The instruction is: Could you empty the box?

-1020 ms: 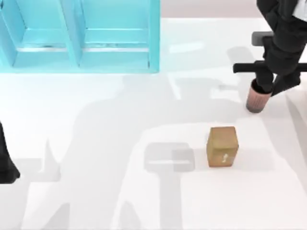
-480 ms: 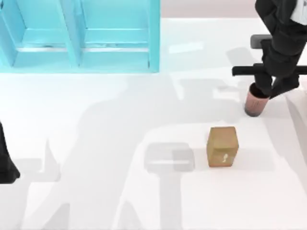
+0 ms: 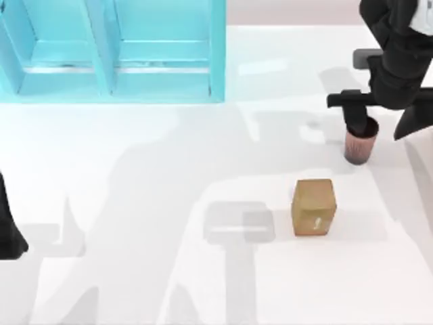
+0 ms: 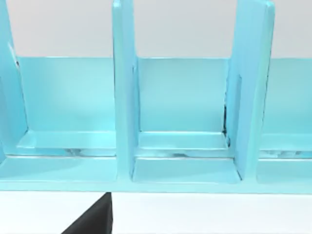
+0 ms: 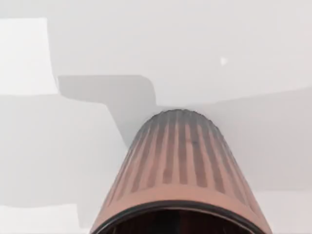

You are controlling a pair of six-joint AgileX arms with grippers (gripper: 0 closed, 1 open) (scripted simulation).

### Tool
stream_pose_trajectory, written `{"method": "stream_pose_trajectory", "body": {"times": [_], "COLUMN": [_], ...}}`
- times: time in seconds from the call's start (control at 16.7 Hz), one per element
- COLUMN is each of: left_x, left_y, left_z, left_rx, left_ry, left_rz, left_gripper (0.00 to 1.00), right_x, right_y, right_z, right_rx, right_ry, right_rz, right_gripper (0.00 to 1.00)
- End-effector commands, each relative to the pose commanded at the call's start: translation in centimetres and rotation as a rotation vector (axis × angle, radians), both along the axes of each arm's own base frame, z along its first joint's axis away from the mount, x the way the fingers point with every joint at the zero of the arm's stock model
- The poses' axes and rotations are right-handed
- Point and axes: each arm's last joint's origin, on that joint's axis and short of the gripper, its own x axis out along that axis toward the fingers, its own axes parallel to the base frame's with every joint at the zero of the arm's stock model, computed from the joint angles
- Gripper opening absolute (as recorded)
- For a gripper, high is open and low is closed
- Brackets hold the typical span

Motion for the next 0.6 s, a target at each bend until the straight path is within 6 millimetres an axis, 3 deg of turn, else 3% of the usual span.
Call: {"method": "stream_pose_trajectory", "body": {"times": [0.12, 0.6], "left_x": [0.0, 0.0], "left_y": [0.0, 0.0], "left_z": [0.0, 0.0], "left_rx": [0.0, 0.0], "left_ry": [0.0, 0.0], "left_rz": [0.0, 0.0], "left_gripper": [1.0, 1.0], "right_x": [0.0, 0.03], "right_y": [0.0, -0.14], "right_z": [0.0, 0.01], "right_rx": [0.0, 0.0], "right_ry": [0.0, 0.0], "right_rz": [0.0, -0.003], "right_gripper": [1.0, 1.0]}}
